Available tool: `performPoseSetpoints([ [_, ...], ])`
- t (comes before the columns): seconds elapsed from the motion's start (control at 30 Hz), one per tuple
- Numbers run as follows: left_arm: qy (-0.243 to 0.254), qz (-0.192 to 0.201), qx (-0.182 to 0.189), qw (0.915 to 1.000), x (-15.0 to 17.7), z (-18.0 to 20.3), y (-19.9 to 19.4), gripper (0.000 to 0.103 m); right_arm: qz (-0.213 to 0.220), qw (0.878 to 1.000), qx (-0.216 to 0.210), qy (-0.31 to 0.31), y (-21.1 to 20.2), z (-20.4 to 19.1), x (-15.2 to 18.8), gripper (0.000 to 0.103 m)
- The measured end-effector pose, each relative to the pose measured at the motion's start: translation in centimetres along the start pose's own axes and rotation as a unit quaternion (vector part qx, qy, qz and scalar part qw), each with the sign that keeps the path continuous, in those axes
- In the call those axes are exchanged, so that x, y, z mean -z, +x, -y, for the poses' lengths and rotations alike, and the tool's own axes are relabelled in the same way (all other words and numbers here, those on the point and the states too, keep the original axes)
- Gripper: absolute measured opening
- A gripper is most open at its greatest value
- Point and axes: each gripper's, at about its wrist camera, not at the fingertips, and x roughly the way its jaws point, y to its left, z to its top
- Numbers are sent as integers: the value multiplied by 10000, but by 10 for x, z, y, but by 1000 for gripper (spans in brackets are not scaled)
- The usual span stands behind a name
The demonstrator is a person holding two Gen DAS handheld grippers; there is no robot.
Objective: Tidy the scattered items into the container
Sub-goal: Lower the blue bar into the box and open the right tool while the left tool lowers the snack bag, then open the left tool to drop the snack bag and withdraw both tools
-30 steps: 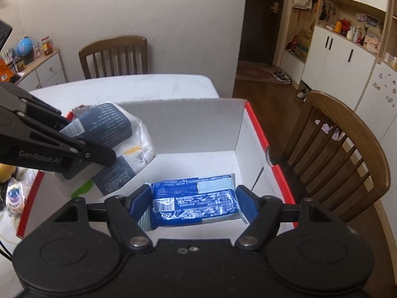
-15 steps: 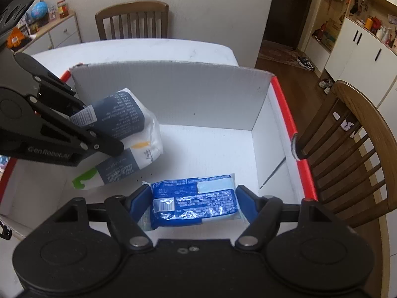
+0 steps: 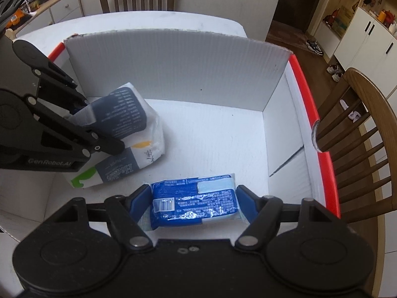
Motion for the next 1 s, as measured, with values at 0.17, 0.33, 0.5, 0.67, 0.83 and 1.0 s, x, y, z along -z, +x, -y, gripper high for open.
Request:
performPoseSetpoints([
  [0.17, -78, -49, 61, 9999, -3, -3, 3, 18, -85, 10000, 13, 3, 3, 1, -2, 75],
  [0.33, -116, -46, 85, 9999, -4, -5, 3, 18, -73, 10000, 1, -40, 2, 1, -2, 82],
  [0.5, -55, -43, 25, 10000, -3, -4, 1, 30, -93, 9999, 28, -66, 3, 1, -2, 85],
  [0.67, -118, 279, 10, 9995, -2, -5, -14, 85, -14, 10000, -26, -28, -2, 4, 0, 87],
  [0.83, -85, 414, -29, 9991, -4, -2, -25, 85, 145, 9999, -81, 11, -14, 7, 3, 89],
  [1.0, -136, 526, -24, 9985, 1, -3, -35, 85, 289, 9994, -153, 59, -26, 12, 7, 89],
])
